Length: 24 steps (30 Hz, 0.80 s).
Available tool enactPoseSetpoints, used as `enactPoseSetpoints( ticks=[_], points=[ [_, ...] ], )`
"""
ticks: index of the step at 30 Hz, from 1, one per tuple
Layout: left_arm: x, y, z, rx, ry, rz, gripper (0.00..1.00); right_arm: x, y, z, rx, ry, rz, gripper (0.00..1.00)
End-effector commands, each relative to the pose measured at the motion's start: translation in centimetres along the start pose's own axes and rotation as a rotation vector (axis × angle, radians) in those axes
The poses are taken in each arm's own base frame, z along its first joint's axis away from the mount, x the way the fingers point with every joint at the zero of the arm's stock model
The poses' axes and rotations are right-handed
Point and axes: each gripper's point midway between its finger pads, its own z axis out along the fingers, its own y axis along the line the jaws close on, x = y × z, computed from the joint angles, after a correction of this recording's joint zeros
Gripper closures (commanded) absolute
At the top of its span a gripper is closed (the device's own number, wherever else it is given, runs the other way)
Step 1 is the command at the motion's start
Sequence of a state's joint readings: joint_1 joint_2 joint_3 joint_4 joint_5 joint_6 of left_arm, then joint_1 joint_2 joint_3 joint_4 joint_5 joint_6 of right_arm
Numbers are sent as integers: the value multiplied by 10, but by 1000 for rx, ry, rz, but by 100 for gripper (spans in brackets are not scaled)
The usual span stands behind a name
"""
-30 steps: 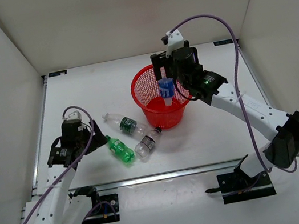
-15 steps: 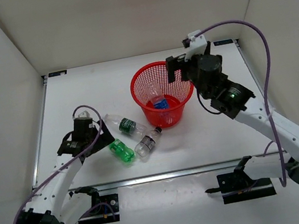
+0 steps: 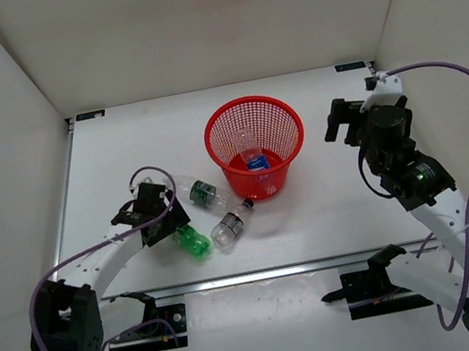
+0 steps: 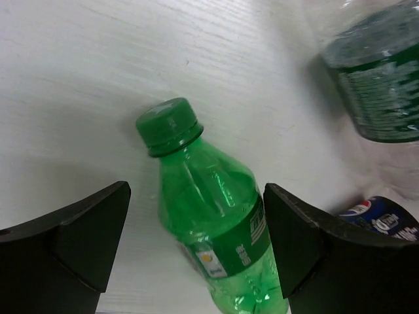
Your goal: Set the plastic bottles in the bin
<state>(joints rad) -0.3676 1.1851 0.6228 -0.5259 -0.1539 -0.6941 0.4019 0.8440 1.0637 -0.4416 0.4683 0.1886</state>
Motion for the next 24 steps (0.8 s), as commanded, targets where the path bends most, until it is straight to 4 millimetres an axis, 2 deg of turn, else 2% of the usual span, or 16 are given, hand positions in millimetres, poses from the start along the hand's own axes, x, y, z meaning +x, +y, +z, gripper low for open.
enactPoseSetpoints(
  ticks=[1, 4, 6, 7, 9, 10, 12, 14, 16, 17, 18, 20, 21, 22, 23, 24],
  points=[
    [1, 2, 9, -16, -20, -22, 7, 8, -23, -5, 63, 23, 37, 1],
    [8, 1, 16, -28, 0, -17, 14, 13, -38, -6, 92, 30, 45, 1],
    [11, 0, 16, -23, 18, -20, 29, 17, -47, -9, 109, 39, 51, 1],
    [9, 2, 14, -28, 19, -25, 40, 19, -51, -9, 123, 43, 54, 1],
    [2, 3, 7, -31, -3, -27, 55, 18, -54, -11, 129, 34, 55, 0],
    [-14, -1, -1, -12, -47, -40, 59, 19, -55, -11, 132, 33, 49, 1],
    [-34, -4, -20, 12, -94, -44, 61, 23, -54, -12, 125, 47, 44, 1],
    [-65, -18, -49, 70, -184, -45, 60, 31, -52, -12, 122, 71, 33, 1],
    [-111, -41, -91, 138, -317, -29, 60, 38, -54, -13, 130, 91, 21, 1],
    [-133, -60, -116, 188, -388, -14, 58, 45, -57, -13, 146, 103, 21, 1],
    [-144, -70, -128, 212, -422, 3, 57, 50, -55, -12, 138, 118, 29, 1],
    [-182, -113, -180, 328, -564, 26, 56, 65, -54, -13, 124, 148, 35, 1],
    [-184, -131, -188, 360, -579, 65, 56, 67, -54, -15, 120, 149, 47, 1],
    [-200, -148, -202, 392, -635, 71, 55, 71, -53, -17, 107, 157, 64, 1],
    [-209, -169, -221, 451, -679, 75, 52, 80, -53, -18, 100, 175, 69, 1],
    [-213, -191, -228, 503, -685, 102, 52, 81, -53, -18, 90, 177, 82, 1]
  ],
)
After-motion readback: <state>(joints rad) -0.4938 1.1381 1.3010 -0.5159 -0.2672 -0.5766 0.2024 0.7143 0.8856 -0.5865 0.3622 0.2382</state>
